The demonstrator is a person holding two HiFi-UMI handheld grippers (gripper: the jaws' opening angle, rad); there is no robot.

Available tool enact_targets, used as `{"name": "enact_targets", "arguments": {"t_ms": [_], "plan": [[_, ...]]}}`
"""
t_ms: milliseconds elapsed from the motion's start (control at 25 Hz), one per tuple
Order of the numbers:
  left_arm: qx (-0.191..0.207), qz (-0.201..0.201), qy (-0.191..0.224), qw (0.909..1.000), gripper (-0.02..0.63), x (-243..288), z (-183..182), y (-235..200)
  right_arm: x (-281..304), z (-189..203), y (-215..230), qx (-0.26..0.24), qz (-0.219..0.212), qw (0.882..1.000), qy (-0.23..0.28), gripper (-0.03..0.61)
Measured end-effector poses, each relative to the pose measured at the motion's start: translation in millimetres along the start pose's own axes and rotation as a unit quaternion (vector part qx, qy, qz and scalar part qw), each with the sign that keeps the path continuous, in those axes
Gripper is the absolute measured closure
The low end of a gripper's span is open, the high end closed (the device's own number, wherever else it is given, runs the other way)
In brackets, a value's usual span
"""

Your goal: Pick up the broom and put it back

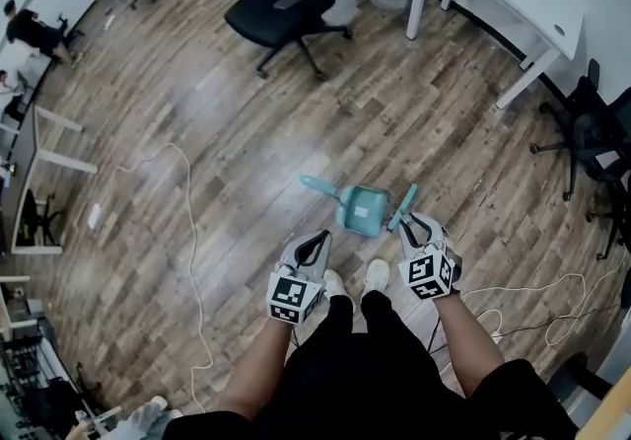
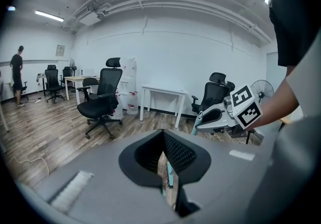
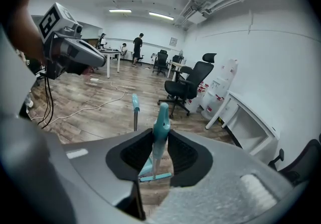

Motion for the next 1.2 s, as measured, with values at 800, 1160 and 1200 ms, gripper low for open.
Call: {"name": "enact_targets", "arguments": {"t_ms": [800,1160,1200], "plan": [[-0.043,-0.048,-0.055,0.9964,0.595,-12.6,33.5,-21.1,45.1,34.7,-49.3,0.002,-0.026,0.996,-0.081,0.479],[-0.056,-0.075,-0.037,0.9950,0.594,-8.3,37.5,-38.6,79.8,20.3,-62.1,-0.007,-0.062,0.997,-0.055,0.483],[-0.057,-0.078,-0.042,0.9944,0.594,-9.5,35.8,-40.1,83.5,18.8,-62.9,-0.009,-0.067,0.996,-0.052,0.483]]}}
Point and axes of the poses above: the fingertips, and each gripper's own axes: x forward along the fingers, y to its right, z out of its underside, the point moved 5 cm from there along -x, backward along the fingers, and after that the axes turned 14 degrees about y, right-handed, at the moved point
